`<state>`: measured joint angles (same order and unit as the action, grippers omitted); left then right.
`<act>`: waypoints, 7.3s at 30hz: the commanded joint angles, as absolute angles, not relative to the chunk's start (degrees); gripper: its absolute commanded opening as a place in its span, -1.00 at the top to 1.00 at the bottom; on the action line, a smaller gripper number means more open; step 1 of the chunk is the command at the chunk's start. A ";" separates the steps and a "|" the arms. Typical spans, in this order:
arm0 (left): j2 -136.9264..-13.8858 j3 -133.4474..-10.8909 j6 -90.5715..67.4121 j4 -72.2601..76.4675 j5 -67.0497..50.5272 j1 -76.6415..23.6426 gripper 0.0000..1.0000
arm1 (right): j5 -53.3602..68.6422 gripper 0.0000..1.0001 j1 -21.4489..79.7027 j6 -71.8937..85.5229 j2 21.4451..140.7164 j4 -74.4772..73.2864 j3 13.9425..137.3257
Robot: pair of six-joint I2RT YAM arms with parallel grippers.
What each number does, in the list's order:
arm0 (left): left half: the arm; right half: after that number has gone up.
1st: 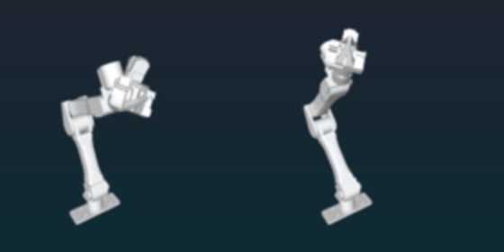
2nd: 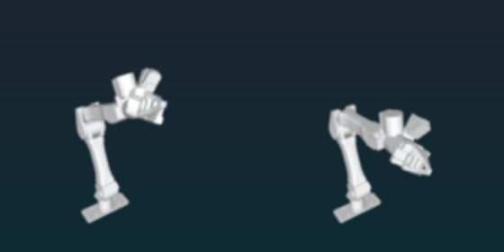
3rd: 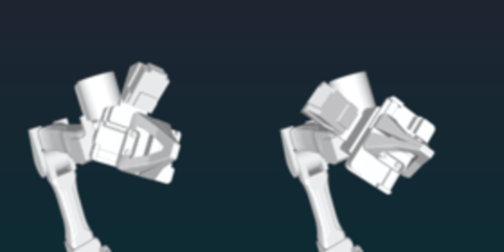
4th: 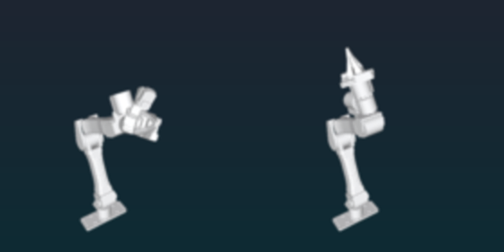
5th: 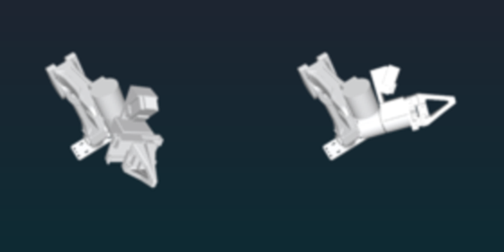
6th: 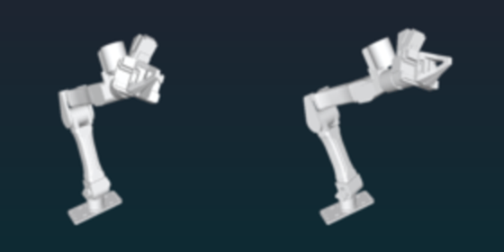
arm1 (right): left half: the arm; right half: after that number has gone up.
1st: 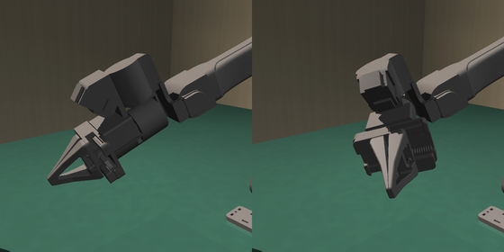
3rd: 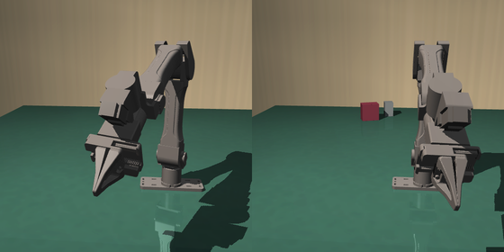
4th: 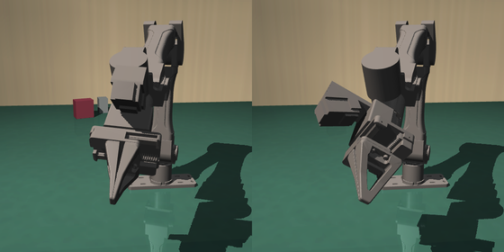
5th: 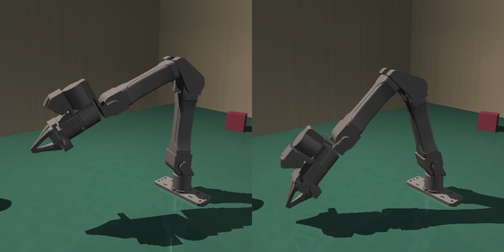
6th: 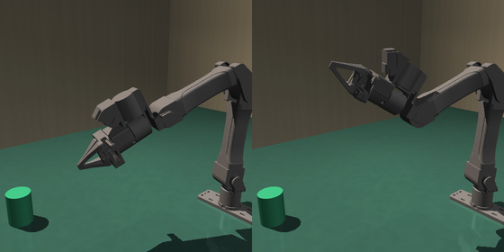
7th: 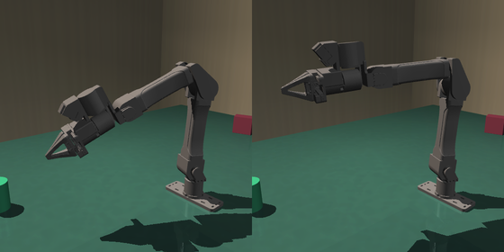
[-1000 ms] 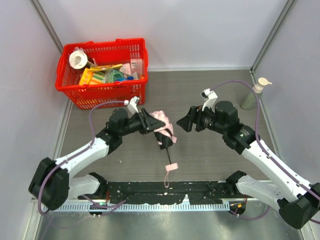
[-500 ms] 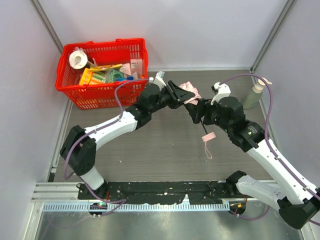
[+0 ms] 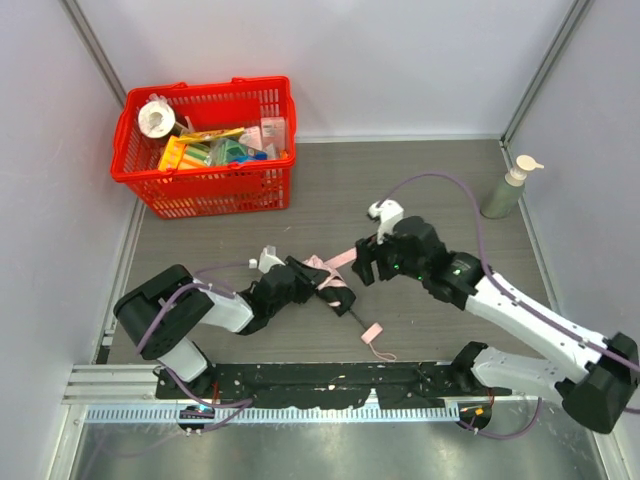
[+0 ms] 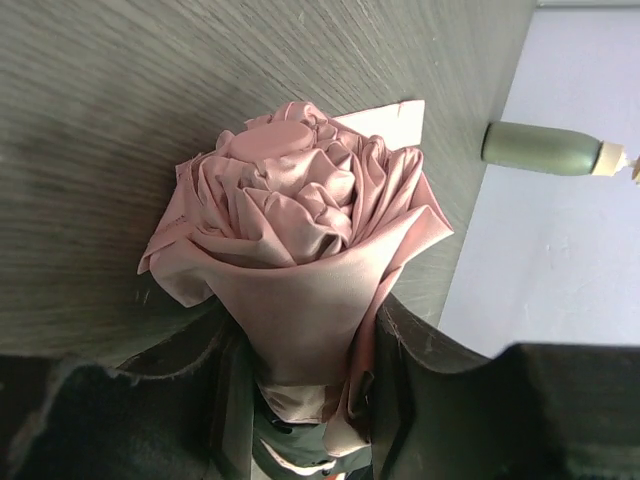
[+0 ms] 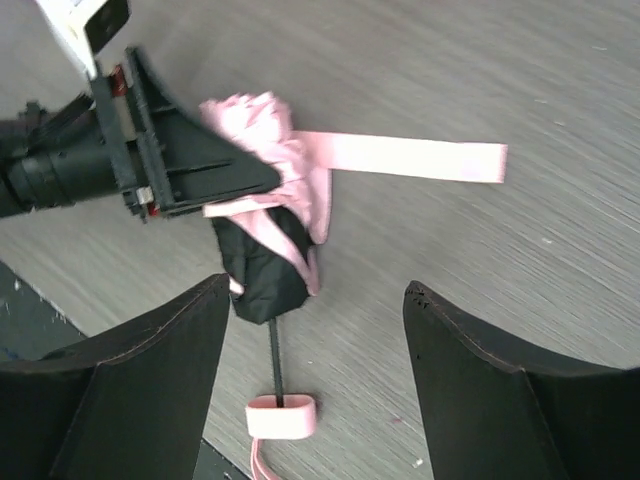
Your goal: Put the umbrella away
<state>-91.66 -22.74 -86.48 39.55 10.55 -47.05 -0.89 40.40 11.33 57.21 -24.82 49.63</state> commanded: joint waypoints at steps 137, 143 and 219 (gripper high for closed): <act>-79.18 -44.47 -38.76 -4.41 -16.53 -38.94 1.00 | 52.91 0.97 21.36 31.01 56.95 1.14 55.37; -83.75 -50.53 -38.50 -6.84 -3.97 -38.85 1.00 | 51.07 0.98 18.82 30.95 58.01 -2.80 58.35; -42.08 -34.81 -70.39 -26.74 0.27 -32.70 -0.66 | -13.03 0.98 63.28 -19.17 96.32 14.33 37.27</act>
<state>-37.67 -35.42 -63.51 -31.83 1.43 -33.32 -24.88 63.46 -26.30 94.28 21.91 37.52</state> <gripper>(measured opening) 0.825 0.426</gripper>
